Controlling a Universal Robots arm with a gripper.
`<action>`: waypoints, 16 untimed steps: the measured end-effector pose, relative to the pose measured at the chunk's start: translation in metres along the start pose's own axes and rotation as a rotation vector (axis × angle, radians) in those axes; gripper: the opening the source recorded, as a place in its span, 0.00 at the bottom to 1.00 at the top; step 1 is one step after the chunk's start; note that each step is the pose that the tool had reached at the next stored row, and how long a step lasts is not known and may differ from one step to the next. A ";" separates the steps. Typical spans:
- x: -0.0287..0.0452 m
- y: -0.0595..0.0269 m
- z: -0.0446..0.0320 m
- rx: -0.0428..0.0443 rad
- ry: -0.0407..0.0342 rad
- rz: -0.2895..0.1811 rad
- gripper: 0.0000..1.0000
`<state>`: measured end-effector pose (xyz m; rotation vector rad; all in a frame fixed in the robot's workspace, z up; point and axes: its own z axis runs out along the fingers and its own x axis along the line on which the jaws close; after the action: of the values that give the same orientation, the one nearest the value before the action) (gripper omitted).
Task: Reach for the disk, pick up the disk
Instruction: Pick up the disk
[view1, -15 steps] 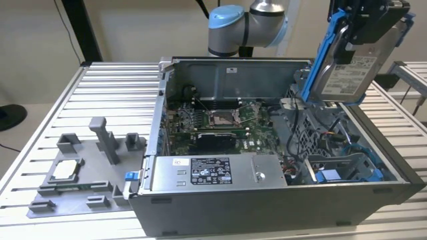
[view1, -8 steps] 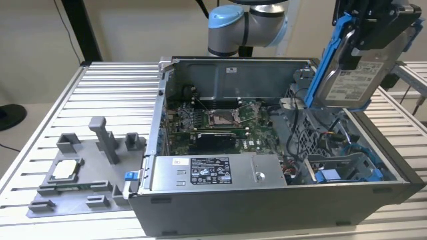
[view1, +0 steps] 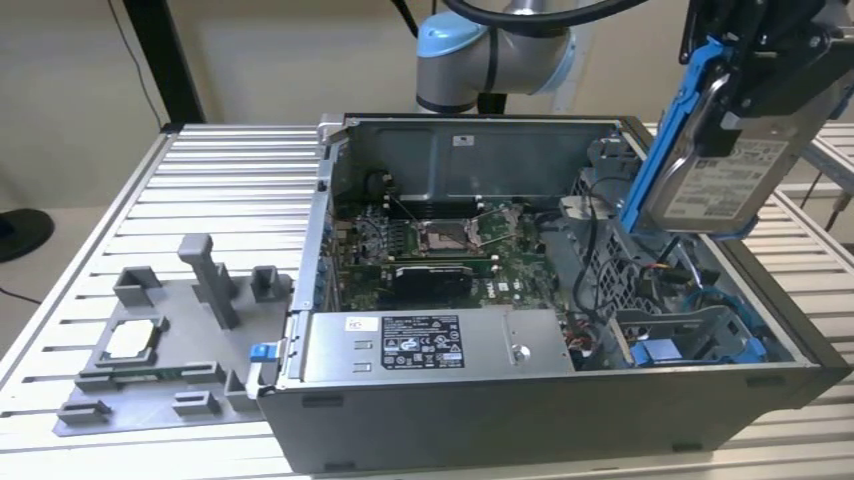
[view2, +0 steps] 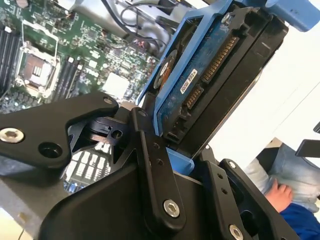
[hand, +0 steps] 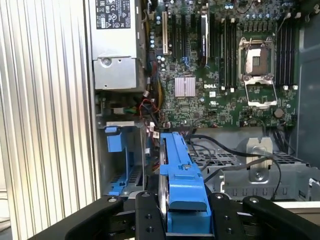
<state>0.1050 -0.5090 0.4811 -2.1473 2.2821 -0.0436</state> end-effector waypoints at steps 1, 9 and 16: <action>0.0027 -0.0002 0.0000 0.0000 0.0000 0.000 0.00; 0.0233 -0.0014 0.0003 0.0000 0.0000 0.000 0.00; 0.0417 -0.0025 0.0006 0.0000 -0.0001 0.001 0.00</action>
<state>0.1050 -0.5507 0.4811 -2.1464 2.2829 -0.0435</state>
